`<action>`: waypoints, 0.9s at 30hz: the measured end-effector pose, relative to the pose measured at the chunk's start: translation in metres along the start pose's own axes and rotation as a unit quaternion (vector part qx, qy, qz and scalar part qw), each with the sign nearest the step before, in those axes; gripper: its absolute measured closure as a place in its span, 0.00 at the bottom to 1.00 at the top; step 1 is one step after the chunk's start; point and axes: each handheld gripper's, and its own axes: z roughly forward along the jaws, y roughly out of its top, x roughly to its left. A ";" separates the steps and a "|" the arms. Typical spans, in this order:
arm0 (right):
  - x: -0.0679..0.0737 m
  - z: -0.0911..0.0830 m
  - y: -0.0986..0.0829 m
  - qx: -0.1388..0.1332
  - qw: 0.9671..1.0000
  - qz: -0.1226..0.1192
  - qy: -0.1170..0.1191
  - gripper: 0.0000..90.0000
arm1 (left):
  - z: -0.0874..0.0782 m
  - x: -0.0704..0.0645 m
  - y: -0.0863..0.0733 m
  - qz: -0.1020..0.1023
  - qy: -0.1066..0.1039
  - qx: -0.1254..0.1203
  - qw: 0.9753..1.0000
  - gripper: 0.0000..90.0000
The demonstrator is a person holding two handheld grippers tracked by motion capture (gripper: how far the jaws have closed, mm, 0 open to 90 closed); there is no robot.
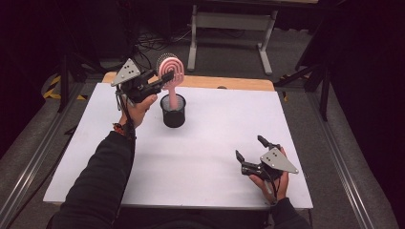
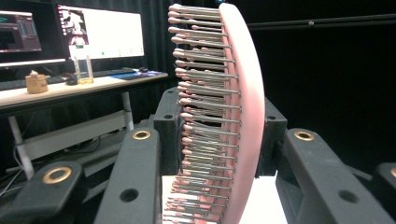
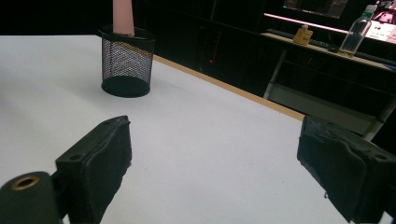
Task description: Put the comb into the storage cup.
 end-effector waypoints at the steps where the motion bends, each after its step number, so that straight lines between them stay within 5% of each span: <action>1: 0.000 0.000 0.000 0.000 1.000 0.000 0.000 0.12 | 0.001 0.001 -0.001 -0.005 -0.001 -0.001 1.000 0.70; 16: 0.001 0.001 0.000 0.002 1.000 0.001 0.009 0.14 | 0.016 0.014 -0.014 -0.014 0.016 0.022 1.000 0.70; 27: 0.002 0.001 -0.001 0.002 1.000 -0.003 0.008 0.15 | 0.023 0.021 -0.029 -0.044 0.021 0.021 0.999 0.70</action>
